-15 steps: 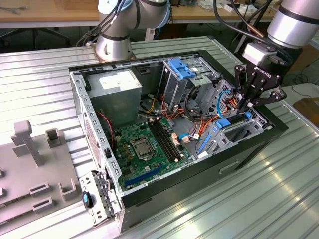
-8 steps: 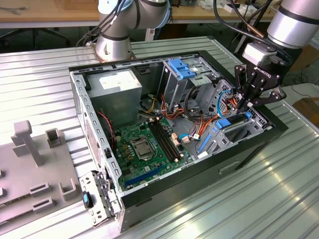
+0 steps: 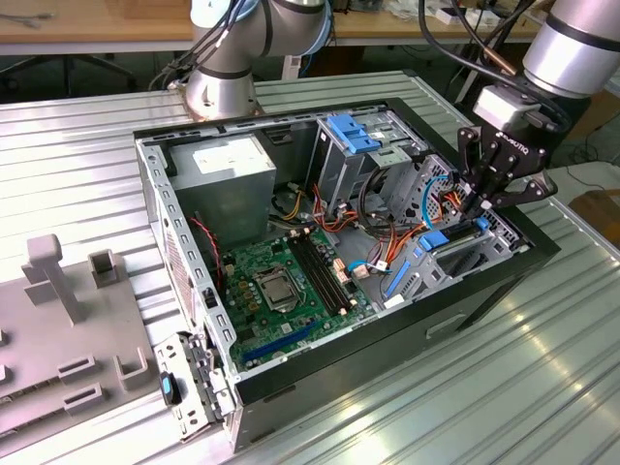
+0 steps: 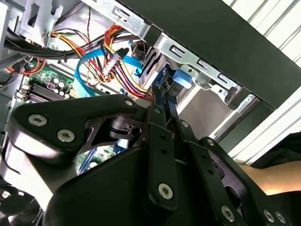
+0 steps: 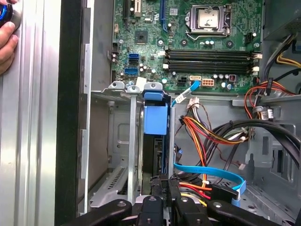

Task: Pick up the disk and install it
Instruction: 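Insert the first disk wire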

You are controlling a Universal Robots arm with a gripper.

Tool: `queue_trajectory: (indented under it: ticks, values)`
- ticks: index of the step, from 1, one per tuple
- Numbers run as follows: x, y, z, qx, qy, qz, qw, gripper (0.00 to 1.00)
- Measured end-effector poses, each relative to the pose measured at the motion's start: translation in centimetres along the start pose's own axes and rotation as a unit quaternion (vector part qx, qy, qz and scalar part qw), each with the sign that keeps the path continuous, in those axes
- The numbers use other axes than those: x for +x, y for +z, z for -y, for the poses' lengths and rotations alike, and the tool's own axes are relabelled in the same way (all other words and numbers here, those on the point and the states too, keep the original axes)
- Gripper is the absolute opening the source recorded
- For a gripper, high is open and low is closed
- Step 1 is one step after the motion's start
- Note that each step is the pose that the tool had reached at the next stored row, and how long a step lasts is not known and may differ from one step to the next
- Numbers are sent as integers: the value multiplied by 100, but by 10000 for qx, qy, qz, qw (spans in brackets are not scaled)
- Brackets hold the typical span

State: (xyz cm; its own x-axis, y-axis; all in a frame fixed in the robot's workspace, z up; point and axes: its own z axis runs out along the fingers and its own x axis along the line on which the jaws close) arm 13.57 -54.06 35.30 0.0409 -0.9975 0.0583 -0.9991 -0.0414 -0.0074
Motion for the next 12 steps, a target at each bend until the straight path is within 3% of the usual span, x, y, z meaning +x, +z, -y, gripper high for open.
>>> queue_trajectory:
  ticks: [8,10,11,12]
  values:
    - [1,1,-6,-4,124,-2,9999,16]
    - [1,1,-9,51,131,6,9999,16]
    - [1,1,-9,109,137,11,9998,16]
    - [1,1,-11,137,145,10,9998,16]
